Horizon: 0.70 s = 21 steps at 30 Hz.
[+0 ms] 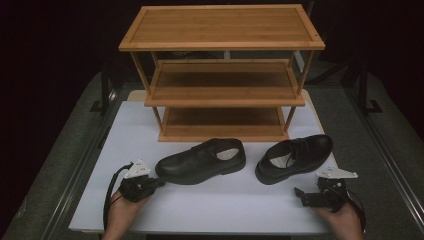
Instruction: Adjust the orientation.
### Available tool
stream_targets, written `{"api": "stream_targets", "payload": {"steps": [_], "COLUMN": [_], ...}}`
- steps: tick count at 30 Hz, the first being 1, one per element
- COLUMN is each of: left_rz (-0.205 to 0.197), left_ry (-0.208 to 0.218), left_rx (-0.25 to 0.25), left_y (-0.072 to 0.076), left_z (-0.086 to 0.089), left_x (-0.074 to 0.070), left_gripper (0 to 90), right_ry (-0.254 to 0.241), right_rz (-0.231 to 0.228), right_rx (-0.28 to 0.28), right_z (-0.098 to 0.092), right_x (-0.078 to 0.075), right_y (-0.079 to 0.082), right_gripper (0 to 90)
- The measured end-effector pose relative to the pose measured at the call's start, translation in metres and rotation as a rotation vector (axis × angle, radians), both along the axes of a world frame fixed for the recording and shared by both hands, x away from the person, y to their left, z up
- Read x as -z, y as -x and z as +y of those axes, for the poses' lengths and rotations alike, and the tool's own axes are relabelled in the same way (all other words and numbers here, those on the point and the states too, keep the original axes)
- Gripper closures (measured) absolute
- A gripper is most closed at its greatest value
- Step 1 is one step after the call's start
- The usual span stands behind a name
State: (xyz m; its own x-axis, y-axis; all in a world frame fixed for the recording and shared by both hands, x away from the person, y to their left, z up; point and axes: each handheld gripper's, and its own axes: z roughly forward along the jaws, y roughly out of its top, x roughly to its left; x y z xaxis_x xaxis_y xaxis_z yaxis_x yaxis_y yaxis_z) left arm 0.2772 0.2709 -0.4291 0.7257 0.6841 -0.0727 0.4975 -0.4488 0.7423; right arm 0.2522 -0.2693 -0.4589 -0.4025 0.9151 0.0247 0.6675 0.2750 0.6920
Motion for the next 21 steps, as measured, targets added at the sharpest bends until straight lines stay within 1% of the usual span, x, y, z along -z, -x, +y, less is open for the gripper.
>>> {"api": "stream_targets", "payload": {"steps": [2, 6, 13, 15, 16, 17, 21], "left_rz": [0.004, -0.008, -0.024, -0.022, -0.022, -0.022, -0.026], "left_ry": [-0.008, -0.025, -0.061, -0.061, -0.055, -0.055, -0.058], "left_rx": [0.004, -0.003, -0.041, -0.054, -0.065, -0.065, -0.082], "left_y": [-0.003, -0.008, -0.025, -0.032, -0.038, -0.038, -0.048], "left_z": [-0.001, -0.001, 0.001, 0.002, 0.002, 0.002, 0.002], "left_x": [0.001, 0.0, -0.001, -0.001, -0.001, -0.001, 0.0], "left_gripper": [89.9, 89.9, 89.9, 89.9, 89.9, 89.9, 89.9], "right_ry": [0.0, -0.001, -0.001, 0.0, 0.001, 0.001, 0.0], "right_rz": [0.0, 0.0, -0.002, 0.0, -0.002, -0.002, 0.0], "right_rx": [0.0, 0.0, 0.0, 0.0, -0.001, -0.001, 0.0], "right_z": [0.0, 0.0, 0.0, 0.0, 0.0, 0.0, 0.0], "right_x": [0.0, 0.0, 0.0, 0.0, 0.0, 0.0, 0.0], "right_y": [0.0, 0.0, 0.0, 0.0, 0.0, 0.0, 0.0], "right_gripper": [1.0, 1.0, 1.0, 1.0, 1.0, 1.0, 1.0]}}
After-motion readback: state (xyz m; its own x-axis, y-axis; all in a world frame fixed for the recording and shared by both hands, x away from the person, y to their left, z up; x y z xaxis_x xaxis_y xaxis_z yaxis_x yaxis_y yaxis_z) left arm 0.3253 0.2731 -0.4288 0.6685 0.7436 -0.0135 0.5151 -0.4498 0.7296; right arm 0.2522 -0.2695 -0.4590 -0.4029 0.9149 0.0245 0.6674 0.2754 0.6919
